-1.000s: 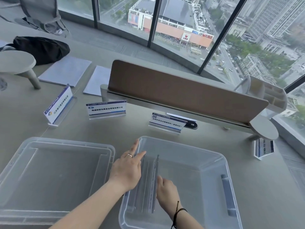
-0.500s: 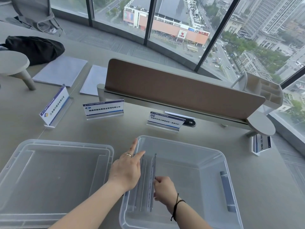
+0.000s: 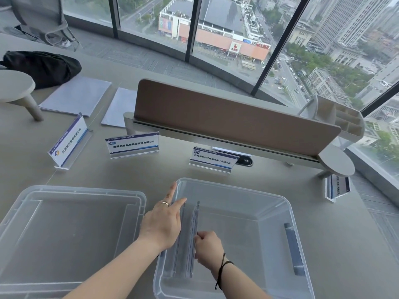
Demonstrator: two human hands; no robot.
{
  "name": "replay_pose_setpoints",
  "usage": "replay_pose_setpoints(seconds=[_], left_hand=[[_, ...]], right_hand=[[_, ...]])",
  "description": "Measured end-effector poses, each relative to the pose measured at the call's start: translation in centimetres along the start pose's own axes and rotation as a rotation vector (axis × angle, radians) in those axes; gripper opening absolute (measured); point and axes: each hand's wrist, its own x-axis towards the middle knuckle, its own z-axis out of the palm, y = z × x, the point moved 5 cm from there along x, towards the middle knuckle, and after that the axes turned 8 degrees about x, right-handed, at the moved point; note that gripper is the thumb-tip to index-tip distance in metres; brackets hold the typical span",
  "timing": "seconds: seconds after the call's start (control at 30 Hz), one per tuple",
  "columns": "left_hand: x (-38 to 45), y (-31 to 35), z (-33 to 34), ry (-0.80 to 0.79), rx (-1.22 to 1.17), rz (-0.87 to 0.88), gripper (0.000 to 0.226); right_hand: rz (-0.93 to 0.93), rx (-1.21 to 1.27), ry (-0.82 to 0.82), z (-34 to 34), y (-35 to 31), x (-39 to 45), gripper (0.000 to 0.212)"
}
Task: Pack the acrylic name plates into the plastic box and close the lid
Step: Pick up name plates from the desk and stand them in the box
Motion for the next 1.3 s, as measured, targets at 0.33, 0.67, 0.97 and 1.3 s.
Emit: replay_pose_setpoints(seconds=[0.33, 0.67, 0.97, 1.3], left_hand=[[-0.1, 0.1, -0.1, -0.030, 0.027, -0.001, 0.045], [-0.4, 0.0, 0.6, -0.034, 0.020, -0.008, 0.047], [-0.7, 1.1, -0.2, -0.069, 0.131, -0.065, 0.041], [5.4, 7.1, -5.1, 0.062, 0.081, -0.155, 0.034]], right_hand=[[0.047, 0.066, -0.046, -0.2, 0.8, -1.0, 0.017], [0.069, 0.118, -0.161, -4.1, 4.2, -3.3, 0.037], [-0.042, 0.179, -0.134, -10.6, 4.0, -1.2, 0.019], [-0.337, 0.015, -0.105, -19.2, -2.0, 2.2, 0.003]])
